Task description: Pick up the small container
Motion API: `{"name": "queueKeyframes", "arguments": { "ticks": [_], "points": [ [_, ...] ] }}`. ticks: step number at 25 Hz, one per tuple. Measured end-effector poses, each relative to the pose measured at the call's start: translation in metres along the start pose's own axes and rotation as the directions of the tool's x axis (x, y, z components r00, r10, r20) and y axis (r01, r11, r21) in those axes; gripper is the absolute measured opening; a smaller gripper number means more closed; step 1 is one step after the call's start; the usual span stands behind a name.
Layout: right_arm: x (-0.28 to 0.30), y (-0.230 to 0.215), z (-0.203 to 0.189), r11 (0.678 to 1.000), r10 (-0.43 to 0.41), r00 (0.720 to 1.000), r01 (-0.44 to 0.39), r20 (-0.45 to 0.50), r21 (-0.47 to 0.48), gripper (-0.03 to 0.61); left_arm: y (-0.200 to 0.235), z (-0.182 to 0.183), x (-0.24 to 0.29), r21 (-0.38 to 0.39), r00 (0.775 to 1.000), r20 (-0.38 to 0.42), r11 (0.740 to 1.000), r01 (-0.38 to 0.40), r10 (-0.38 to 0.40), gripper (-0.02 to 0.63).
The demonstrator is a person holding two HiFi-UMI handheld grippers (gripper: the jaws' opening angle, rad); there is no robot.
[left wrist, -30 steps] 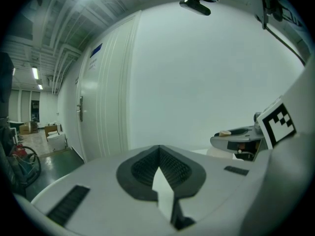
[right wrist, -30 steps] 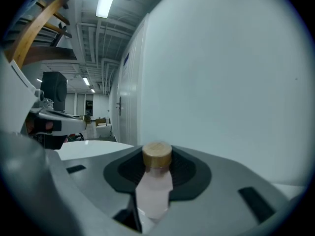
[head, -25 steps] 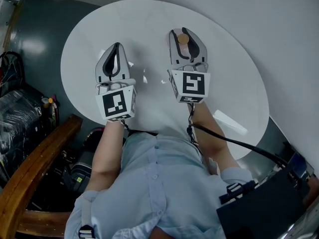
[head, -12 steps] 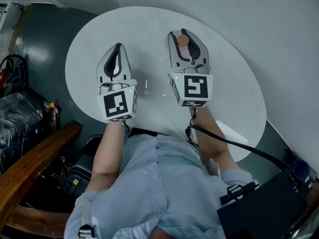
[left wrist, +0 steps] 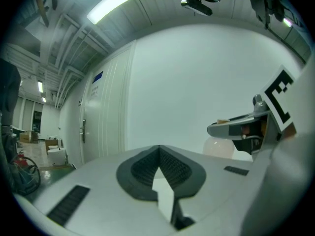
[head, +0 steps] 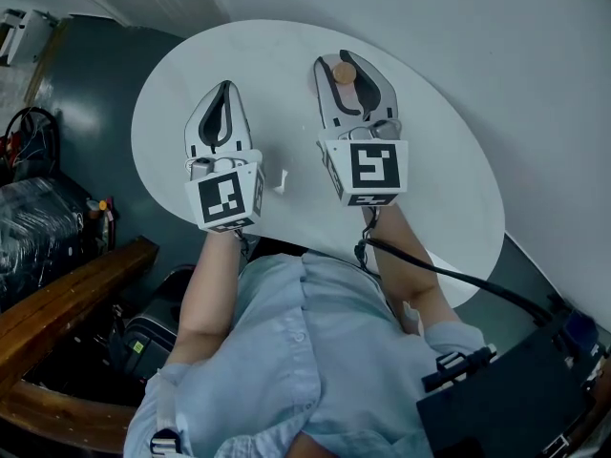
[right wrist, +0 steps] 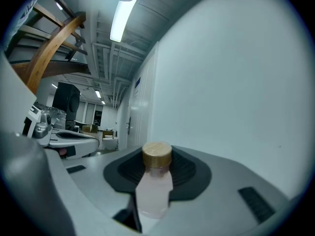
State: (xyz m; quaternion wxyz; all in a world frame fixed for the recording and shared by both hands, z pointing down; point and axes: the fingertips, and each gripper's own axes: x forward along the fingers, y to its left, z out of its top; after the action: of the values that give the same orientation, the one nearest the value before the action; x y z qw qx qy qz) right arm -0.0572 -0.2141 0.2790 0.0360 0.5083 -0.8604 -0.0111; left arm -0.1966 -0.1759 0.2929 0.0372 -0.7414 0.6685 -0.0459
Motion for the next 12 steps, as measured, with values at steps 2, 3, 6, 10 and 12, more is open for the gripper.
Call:
{"name": "queueKeyframes", "arguments": {
  "ticks": [2, 3, 6, 10, 12],
  "points": [
    [-0.003, -0.001, 0.0, 1.0, 0.006, 1.0, -0.006, 0.002, -0.002, 0.115, -0.006, 0.0, -0.002, 0.003, 1.0, 0.004, 1.0, 0.001, -0.001, -0.002],
    [-0.004, -0.001, -0.001, 1.0, 0.01, 1.0, -0.01, 0.001, -0.002, 0.115, -0.008, 0.0, -0.003, 0.004, 1.0, 0.006, 1.0, 0.001, -0.001, -0.002],
    [-0.006, 0.0, -0.004, 1.0, 0.02, 1.0, -0.02, -0.002, -0.002, 0.115, -0.012, 0.002, -0.004, 0.008, 1.0, 0.012, 1.0, 0.001, -0.001, -0.002],
    [-0.007, 0.001, -0.006, 1.0, 0.028, 1.0, -0.028, -0.002, -0.006, 0.115, -0.016, 0.005, -0.005, 0.007, 1.0, 0.02, 1.0, 0.006, -0.006, 0.0],
    [-0.007, 0.001, -0.008, 1.0, 0.029, 1.0, -0.029, -0.004, -0.004, 0.115, -0.015, 0.004, -0.005, 0.008, 1.0, 0.021, 1.0, 0.001, -0.001, -0.002]
  ]
}}
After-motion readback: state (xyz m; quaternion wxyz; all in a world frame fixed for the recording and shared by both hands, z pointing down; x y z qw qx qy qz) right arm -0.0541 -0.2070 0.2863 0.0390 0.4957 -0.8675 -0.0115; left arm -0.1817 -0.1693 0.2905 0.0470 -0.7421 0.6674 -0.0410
